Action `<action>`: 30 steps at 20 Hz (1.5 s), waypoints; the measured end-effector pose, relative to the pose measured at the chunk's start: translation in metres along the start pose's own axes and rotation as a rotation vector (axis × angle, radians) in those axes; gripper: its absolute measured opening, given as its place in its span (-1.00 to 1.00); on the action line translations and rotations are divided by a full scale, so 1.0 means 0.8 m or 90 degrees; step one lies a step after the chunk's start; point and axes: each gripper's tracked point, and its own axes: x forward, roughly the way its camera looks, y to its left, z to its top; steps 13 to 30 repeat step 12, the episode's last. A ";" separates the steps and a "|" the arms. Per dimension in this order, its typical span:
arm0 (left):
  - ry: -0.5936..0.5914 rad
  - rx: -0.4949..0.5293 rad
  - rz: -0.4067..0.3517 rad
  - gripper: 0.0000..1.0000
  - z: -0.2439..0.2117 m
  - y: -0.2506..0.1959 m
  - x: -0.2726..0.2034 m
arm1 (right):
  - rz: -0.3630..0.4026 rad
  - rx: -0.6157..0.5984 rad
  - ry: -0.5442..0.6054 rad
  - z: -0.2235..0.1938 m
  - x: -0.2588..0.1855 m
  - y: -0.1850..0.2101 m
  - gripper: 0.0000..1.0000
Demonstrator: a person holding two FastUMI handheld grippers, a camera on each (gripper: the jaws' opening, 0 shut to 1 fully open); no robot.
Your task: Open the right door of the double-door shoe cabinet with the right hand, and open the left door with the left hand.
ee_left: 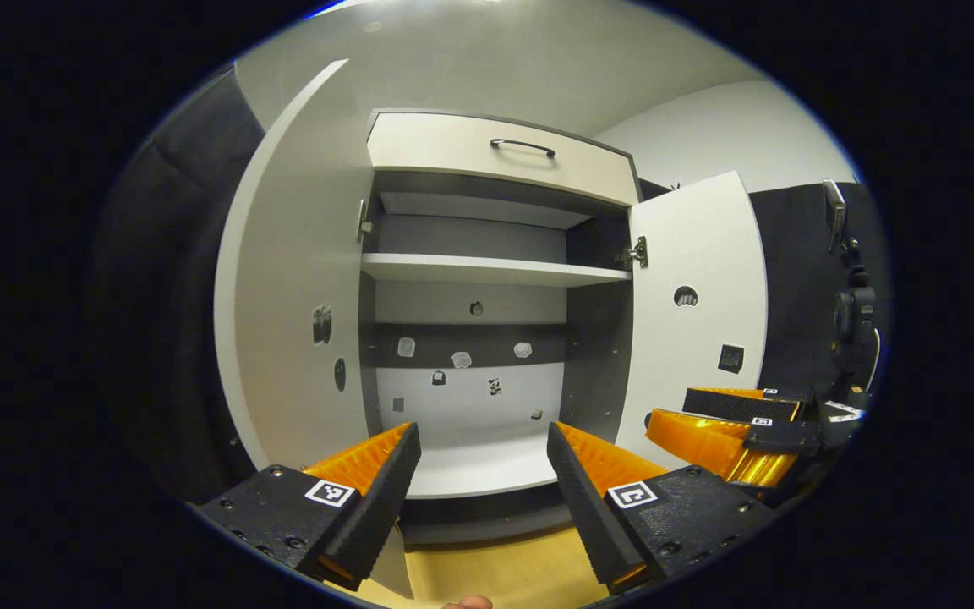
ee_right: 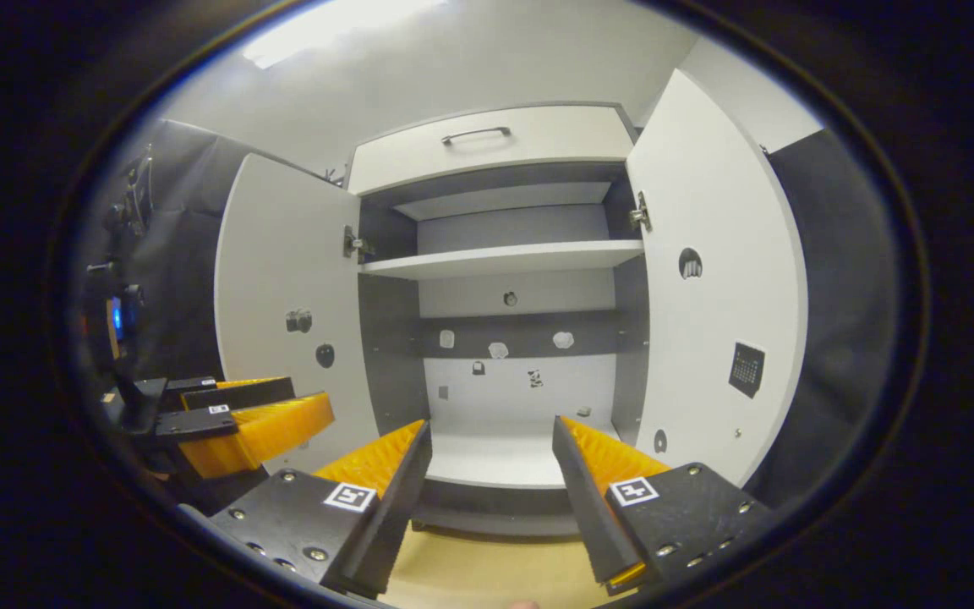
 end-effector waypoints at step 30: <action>0.005 0.010 0.030 0.98 -0.014 -0.005 0.025 | -0.013 0.012 0.015 -0.012 0.028 0.008 0.99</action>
